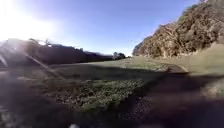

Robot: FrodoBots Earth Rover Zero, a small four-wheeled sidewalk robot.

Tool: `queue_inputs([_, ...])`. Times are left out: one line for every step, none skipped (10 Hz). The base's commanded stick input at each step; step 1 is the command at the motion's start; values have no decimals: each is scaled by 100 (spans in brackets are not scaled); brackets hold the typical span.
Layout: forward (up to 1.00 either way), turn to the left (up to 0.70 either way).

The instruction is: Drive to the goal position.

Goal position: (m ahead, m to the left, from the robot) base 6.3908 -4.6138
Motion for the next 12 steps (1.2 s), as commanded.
queue_inputs([0, -70])
queue_inputs([0, -70])
queue_inputs([0, -70])
queue_inputs([0, -70])
queue_inputs([0, -70])
queue_inputs([0, -70])
queue_inputs([0, 0])
queue_inputs([0, 0])
queue_inputs([0, 0])
queue_inputs([0, 0])
queue_inputs([0, -46])
queue_inputs([0, -57])
